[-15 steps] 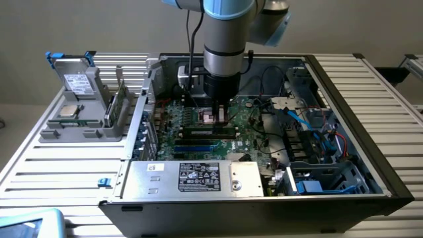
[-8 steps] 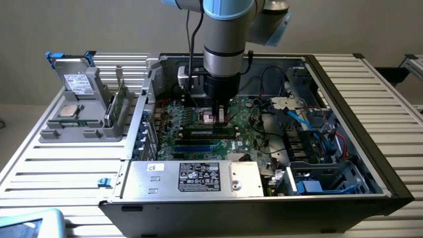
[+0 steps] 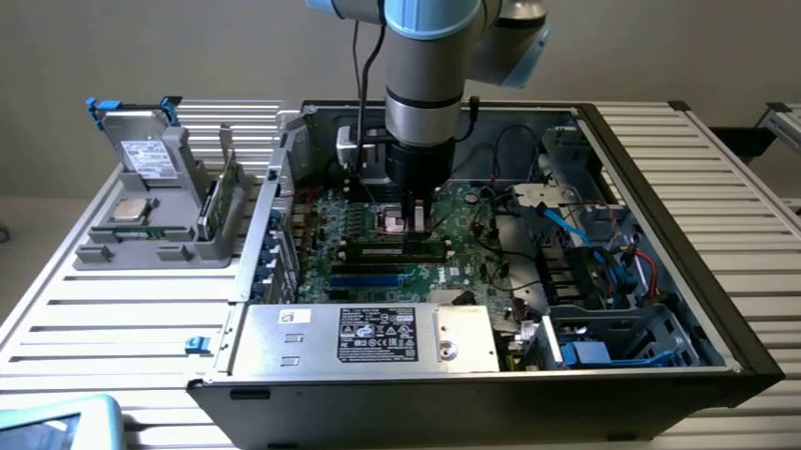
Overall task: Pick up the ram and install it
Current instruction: 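Insert the ram into the slot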
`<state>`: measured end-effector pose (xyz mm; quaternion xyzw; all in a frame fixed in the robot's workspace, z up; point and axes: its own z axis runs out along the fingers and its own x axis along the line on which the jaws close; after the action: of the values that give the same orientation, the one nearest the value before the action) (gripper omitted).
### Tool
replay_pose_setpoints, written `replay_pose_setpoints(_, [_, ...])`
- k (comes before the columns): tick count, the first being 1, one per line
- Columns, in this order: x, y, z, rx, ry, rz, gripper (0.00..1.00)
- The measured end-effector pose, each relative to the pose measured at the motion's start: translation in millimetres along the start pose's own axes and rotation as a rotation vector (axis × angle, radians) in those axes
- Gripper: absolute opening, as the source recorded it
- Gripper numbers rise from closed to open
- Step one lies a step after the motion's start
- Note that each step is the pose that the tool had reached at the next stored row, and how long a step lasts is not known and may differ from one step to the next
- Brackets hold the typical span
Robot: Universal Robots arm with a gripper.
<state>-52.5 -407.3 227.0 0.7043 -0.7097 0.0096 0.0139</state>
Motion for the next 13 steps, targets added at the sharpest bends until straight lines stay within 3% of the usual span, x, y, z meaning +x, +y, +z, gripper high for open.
replay_pose_setpoints(5, [0.0,0.0,0.1,0.0002,-0.0002,0.0,0.15])
replay_pose_setpoints(6, [0.0,0.0,0.1,0.0002,-0.0002,0.0,0.2])
replay_pose_setpoints(8, [0.0,0.0,0.1,0.0002,-0.0002,0.0,0.2])
replay_pose_setpoints(9, [0.0,0.0,-0.2,0.0002,-0.0002,0.0,0.27])
replay_pose_setpoints(13, [0.3,-1.9,-8.7,0.0002,-0.0001,0.0,0.27])
